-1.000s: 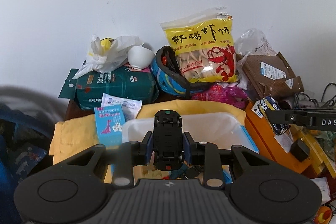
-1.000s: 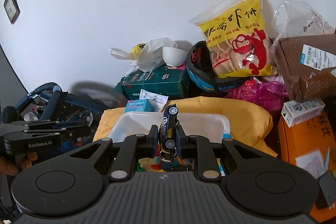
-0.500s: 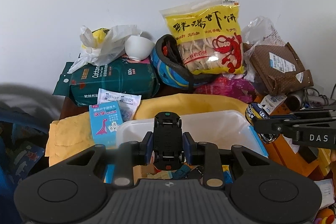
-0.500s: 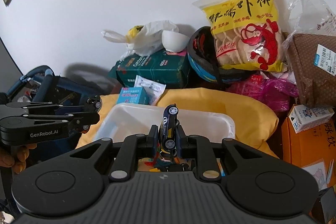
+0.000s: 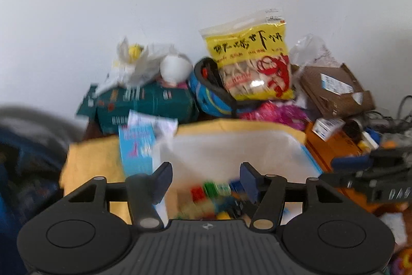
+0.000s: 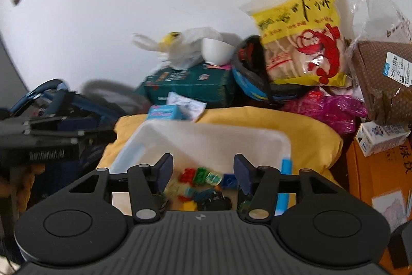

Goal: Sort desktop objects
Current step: 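Move both open tools back down to the last toys, then grasp the small blue duplo brick with the left tool while the right grasps the red cube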

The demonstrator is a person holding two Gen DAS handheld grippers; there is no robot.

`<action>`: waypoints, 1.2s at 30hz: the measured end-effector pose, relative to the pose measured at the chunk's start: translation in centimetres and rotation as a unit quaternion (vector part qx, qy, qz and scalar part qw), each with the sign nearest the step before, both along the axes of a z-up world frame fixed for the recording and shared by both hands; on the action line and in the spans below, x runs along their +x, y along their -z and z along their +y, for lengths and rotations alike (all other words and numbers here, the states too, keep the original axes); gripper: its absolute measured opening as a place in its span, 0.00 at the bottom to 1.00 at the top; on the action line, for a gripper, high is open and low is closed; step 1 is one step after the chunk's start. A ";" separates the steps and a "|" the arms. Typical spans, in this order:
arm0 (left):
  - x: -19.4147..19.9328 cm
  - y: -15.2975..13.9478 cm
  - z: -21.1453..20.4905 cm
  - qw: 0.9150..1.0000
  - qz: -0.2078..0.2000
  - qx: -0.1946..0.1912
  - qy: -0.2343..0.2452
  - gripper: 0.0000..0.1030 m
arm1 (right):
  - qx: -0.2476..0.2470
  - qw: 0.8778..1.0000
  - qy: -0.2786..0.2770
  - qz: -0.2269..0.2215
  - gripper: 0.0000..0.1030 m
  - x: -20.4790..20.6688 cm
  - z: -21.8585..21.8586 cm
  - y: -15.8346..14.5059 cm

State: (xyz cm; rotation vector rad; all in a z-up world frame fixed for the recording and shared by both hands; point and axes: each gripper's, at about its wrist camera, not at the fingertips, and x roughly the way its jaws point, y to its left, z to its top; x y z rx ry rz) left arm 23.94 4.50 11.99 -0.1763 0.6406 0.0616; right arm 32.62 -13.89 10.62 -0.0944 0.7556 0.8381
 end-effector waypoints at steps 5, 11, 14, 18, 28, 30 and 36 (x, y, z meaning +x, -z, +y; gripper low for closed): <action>-5.2 7.2 -0.7 0.998 0.061 -0.018 -0.023 0.60 | -0.046 0.998 -0.032 -0.003 0.55 -5.7 -2.7 6.7; -7.7 12.0 -1.4 0.992 0.118 -0.019 -0.038 0.60 | -0.136 0.989 -0.032 0.040 0.49 -6.7 -2.4 16.3; -8.0 12.7 -2.0 0.991 0.126 -0.018 -0.034 0.60 | -0.142 0.988 -0.029 0.053 0.40 -5.9 -2.0 18.0; -7.4 13.2 -3.7 0.992 0.128 -0.008 -0.019 0.60 | -0.135 0.989 -0.041 0.043 0.22 -5.8 -1.6 18.5; -0.4 15.2 -10.9 0.992 0.116 0.004 0.057 0.60 | -0.058 0.996 0.011 0.064 0.22 -8.2 -8.3 15.0; 0.3 15.4 -12.2 0.991 0.113 0.009 0.075 0.60 | -0.057 0.996 0.018 0.068 0.22 -8.9 -9.6 15.1; 2.6 17.0 -13.6 0.987 0.135 0.028 0.077 0.59 | -0.061 0.994 0.033 0.084 0.22 -9.9 -12.2 16.1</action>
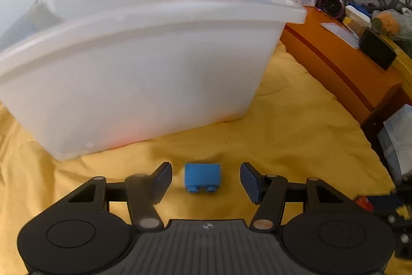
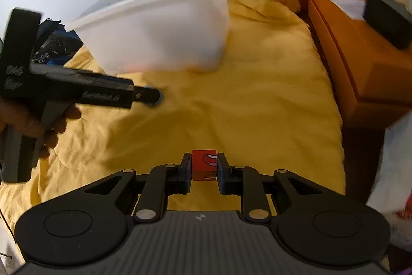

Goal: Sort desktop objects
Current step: 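Grasp the small blue duplo brick with the left tool while the right grasps the red cube, then carry the blue brick and red cube up over the white bin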

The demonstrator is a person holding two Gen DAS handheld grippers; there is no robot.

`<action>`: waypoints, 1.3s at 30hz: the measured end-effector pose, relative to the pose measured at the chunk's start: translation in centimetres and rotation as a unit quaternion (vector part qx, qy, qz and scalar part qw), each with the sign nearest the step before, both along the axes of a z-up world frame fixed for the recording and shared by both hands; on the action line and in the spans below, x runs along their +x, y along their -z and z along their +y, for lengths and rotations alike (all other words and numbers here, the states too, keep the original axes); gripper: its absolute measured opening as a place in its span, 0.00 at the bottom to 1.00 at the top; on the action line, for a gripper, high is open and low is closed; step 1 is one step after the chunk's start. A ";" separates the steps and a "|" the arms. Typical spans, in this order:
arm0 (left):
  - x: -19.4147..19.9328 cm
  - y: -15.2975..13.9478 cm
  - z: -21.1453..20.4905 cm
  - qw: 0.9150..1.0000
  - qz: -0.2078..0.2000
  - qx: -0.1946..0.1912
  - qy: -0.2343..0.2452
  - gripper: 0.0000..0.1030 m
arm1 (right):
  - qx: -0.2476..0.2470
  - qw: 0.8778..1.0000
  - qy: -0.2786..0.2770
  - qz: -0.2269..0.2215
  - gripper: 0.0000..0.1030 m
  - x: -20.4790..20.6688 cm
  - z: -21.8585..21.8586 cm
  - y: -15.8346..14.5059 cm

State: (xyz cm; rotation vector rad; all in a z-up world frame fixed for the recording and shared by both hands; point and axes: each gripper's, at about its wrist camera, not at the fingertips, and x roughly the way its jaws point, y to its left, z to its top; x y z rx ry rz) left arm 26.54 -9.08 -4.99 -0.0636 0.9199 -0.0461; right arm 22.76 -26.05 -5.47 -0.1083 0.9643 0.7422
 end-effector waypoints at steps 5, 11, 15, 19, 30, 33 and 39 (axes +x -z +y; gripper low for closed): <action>-0.2 0.7 0.4 1.000 0.010 -0.004 0.006 0.33 | 0.004 1.000 0.006 0.007 0.22 -0.2 -1.1 0.2; -3.0 -1.8 1.4 1.000 -0.008 0.001 -0.002 0.33 | 0.011 1.000 0.006 0.002 0.22 -0.2 -0.9 -0.5; -5.6 -5.6 3.3 0.999 -0.028 -0.011 -0.026 0.33 | 0.024 1.000 0.002 -0.010 0.22 -0.2 0.1 -1.9; -7.5 -9.8 5.5 0.998 -0.048 -0.016 -0.049 0.33 | 0.043 0.999 -0.001 -0.025 0.22 0.1 1.6 -4.2; -6.5 -17.1 10.5 0.993 -0.079 0.005 -0.087 0.33 | 0.075 0.994 -0.004 -0.073 0.22 3.4 6.9 -12.6; -5.7 -18.7 11.6 0.993 -0.083 0.009 -0.089 0.33 | 0.074 0.994 -0.008 -0.077 0.22 4.5 8.4 -14.7; -3.4 -21.3 12.9 0.993 -0.084 0.006 -0.084 0.33 | 0.072 0.994 -0.014 -0.081 0.22 6.2 10.9 -18.3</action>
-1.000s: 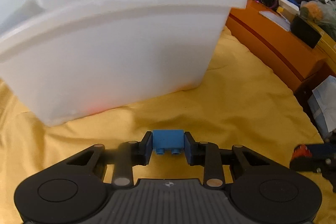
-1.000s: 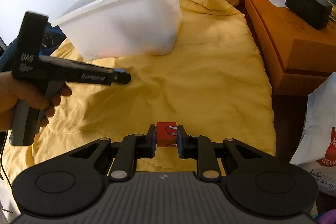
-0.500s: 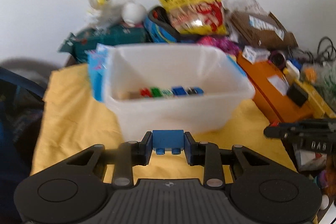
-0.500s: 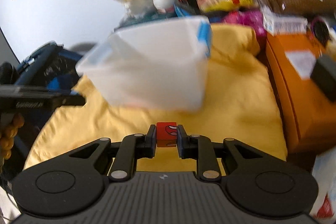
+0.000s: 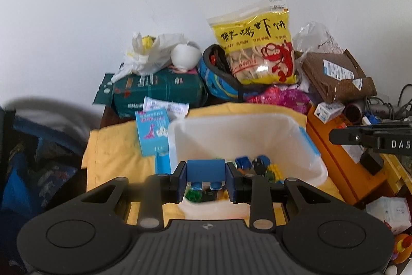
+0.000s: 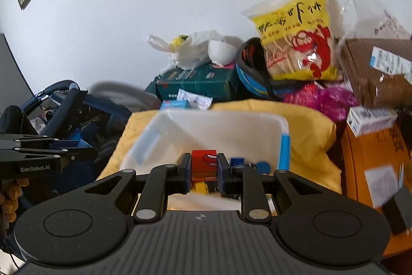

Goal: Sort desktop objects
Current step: 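Carry the blue brick and red cube up over the white bin, then open both tools to drop the blue brick and red cube into the bin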

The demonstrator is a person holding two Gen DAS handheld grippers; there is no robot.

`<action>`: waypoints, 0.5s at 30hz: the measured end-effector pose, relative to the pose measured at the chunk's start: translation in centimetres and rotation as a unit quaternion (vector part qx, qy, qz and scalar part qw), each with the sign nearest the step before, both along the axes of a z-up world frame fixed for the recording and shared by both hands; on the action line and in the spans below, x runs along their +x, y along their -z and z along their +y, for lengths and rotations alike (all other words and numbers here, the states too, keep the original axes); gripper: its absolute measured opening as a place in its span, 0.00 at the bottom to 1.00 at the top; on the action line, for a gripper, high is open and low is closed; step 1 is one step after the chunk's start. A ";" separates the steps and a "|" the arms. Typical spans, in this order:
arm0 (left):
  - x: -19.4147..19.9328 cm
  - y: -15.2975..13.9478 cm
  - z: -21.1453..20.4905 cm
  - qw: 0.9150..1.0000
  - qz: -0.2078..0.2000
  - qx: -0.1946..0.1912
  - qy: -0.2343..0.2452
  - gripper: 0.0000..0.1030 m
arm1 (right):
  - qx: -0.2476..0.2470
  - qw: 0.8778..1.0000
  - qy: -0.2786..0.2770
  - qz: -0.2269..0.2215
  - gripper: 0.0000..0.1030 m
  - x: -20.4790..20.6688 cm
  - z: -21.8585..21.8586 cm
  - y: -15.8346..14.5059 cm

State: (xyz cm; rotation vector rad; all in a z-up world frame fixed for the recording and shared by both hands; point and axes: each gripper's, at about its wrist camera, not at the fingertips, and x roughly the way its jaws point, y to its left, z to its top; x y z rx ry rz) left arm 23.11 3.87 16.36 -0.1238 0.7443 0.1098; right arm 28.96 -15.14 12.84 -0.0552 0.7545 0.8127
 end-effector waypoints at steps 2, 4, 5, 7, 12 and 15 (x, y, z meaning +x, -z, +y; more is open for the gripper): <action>1.0 -0.7 0.2 1.000 0.004 -0.002 -0.001 0.33 | 0.005 1.000 0.000 0.008 0.22 0.8 0.6 -1.0; 2.1 -1.3 0.5 1.000 0.010 -0.010 -0.001 0.33 | 0.007 1.000 0.002 0.007 0.22 1.5 1.2 -1.9; 2.7 -1.5 0.6 1.000 0.013 -0.010 -0.001 0.33 | 0.005 1.000 0.001 0.006 0.22 1.8 1.5 -2.4; 4.0 -1.9 0.6 1.000 0.021 -0.009 -0.003 0.33 | -0.001 1.000 0.002 0.005 0.22 2.8 2.2 -3.1; 6.8 -2.4 0.5 0.999 0.035 -0.007 -0.006 0.33 | -0.029 0.999 0.005 0.015 0.22 5.1 3.7 -3.7; 8.1 -2.5 0.3 0.999 0.043 -0.009 -0.007 0.33 | -0.046 0.998 0.006 0.035 0.22 6.3 4.4 -3.5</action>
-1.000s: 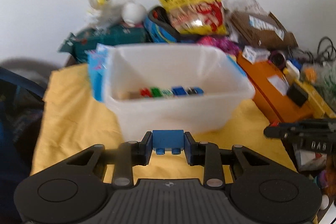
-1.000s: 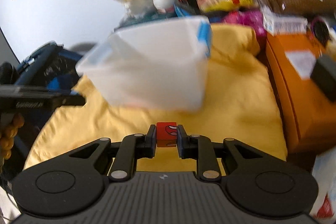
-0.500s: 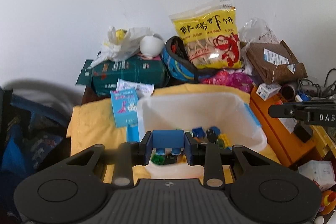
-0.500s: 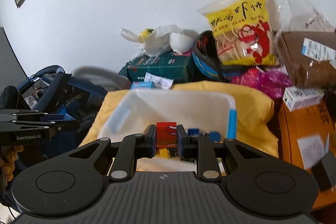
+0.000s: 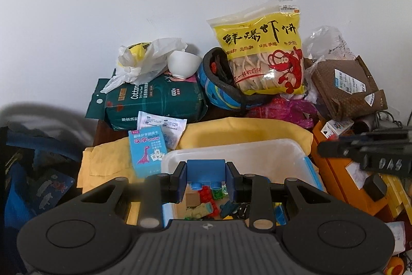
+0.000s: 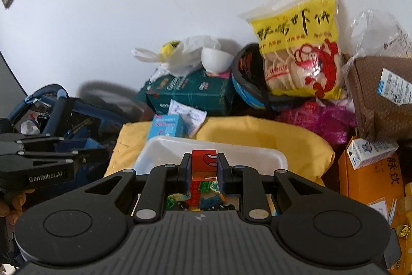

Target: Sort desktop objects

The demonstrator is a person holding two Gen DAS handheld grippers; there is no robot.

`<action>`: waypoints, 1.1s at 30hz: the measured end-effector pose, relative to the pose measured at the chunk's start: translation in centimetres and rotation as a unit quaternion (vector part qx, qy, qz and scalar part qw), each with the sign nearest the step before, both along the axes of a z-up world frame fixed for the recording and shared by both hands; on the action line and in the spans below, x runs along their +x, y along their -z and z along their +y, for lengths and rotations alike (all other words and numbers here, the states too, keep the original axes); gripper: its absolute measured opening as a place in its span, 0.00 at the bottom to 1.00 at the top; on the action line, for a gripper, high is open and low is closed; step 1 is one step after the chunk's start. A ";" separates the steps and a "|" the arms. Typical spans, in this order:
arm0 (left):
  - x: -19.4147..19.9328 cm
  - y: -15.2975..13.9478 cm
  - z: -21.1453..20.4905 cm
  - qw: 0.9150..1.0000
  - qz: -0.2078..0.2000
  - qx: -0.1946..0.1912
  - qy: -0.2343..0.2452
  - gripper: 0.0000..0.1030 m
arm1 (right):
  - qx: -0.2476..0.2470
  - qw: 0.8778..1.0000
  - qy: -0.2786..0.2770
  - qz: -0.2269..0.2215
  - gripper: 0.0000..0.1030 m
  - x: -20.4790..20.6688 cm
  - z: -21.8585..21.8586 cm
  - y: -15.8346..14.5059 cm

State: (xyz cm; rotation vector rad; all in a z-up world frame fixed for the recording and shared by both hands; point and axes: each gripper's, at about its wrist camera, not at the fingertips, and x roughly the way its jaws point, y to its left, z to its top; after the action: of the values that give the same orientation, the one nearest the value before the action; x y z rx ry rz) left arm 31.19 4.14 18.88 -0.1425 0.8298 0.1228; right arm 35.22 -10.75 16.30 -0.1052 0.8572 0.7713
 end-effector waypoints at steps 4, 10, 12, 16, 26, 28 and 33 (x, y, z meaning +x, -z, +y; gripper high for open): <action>1.0 0.2 -0.2 1.000 0.008 -0.005 -0.003 0.33 | -0.027 1.000 -0.004 0.007 0.22 0.6 0.7 0.6; 2.3 1.1 -0.3 1.000 0.012 -0.002 -0.012 0.46 | -0.049 0.999 -0.003 0.015 0.22 1.6 1.4 2.0; 2.9 1.6 -0.3 0.999 0.026 -0.007 -0.019 0.81 | -0.055 0.998 -0.002 0.021 0.33 2.1 1.7 2.5; 4.1 2.5 -0.1 0.998 0.055 -0.005 -0.019 0.82 | -0.081 0.996 -0.006 0.022 0.90 2.6 2.5 2.9; 5.0 2.6 0.4 0.996 0.084 -0.005 -0.042 0.82 | -0.130 0.990 -0.023 0.051 1.00 3.3 3.0 3.8; 5.0 2.5 0.3 0.996 0.084 -0.006 -0.041 0.82 | -0.129 0.990 -0.023 0.057 1.00 3.3 2.6 4.0; 5.0 2.6 0.0 0.995 0.088 -0.009 -0.039 0.82 | -0.129 0.989 -0.014 0.066 1.00 3.6 2.1 4.1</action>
State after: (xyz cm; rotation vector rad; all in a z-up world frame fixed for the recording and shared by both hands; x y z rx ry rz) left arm 36.22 4.09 16.26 -0.1833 1.0018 0.2037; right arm 38.86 -8.69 12.21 -0.2982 1.0817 0.6954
